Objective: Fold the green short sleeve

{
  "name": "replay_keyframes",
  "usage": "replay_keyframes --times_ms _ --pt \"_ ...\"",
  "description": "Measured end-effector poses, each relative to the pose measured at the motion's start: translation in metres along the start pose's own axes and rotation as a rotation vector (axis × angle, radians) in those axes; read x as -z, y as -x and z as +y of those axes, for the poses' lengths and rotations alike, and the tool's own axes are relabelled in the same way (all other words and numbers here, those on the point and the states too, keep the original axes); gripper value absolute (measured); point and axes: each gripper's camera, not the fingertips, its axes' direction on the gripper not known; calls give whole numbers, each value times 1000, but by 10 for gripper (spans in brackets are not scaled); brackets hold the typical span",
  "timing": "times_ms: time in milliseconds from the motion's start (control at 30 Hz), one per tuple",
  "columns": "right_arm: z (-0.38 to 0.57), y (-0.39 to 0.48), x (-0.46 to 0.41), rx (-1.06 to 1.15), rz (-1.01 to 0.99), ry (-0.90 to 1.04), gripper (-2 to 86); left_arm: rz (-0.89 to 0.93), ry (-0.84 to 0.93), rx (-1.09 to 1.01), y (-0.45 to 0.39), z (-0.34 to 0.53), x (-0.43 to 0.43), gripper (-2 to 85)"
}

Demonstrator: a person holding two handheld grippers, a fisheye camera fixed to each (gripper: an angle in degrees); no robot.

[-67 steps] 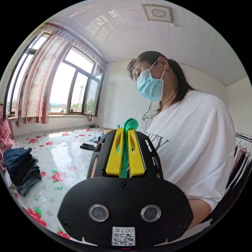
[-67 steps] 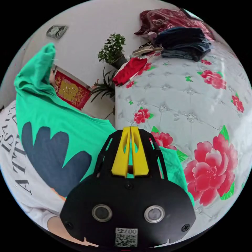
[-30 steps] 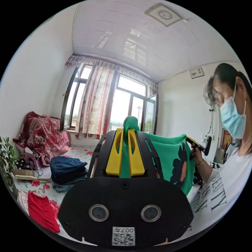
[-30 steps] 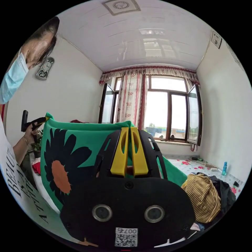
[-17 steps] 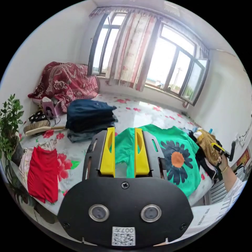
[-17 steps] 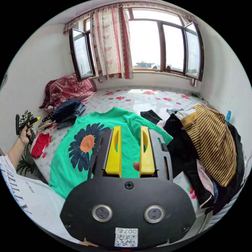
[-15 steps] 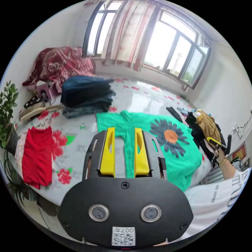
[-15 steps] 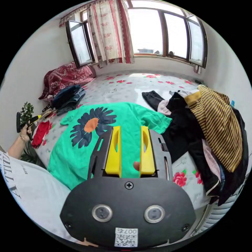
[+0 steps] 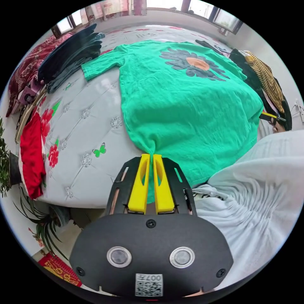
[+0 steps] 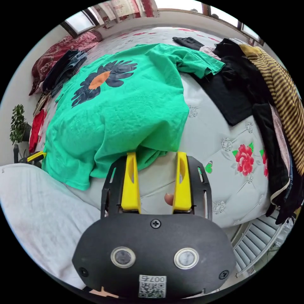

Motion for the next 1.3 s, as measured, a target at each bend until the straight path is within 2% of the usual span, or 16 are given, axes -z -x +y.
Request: replay_keyframes --times_ms 133,300,367,500,700,833,1000,1100,1133,1167,1233,1300 --pt "-52 -6 41 10 -130 -3 36 93 -45 77 18 -26 21 -4" --pt "-148 -7 116 72 -434 -126 35 305 -120 285 58 -63 34 0" --pt "-164 -11 128 50 -464 -214 42 331 -131 357 69 -83 30 9" --pt "-157 -17 125 31 -435 -316 59 299 -150 378 76 -84 35 52" --pt "-124 -13 65 105 -167 -185 75 258 -220 357 82 -20 53 72" --pt "-137 -7 46 152 -46 -170 77 250 -153 313 75 4 39 84" --pt "-187 19 18 305 82 -118 77 272 -79 315 69 -5 15 95" --pt "-212 27 -3 348 25 -33 67 214 39 295 59 -16 -3 77" --pt "-215 28 -7 351 11 -10 63 157 45 281 55 -17 0 33" --pt "-217 28 -9 356 0 6 52 174 46 263 53 -16 2 8" --pt "-211 24 3 324 29 -58 33 193 43 257 54 -11 10 -2" --pt "-186 9 39 280 -40 -182 13 217 11 257 57 0 23 -6"
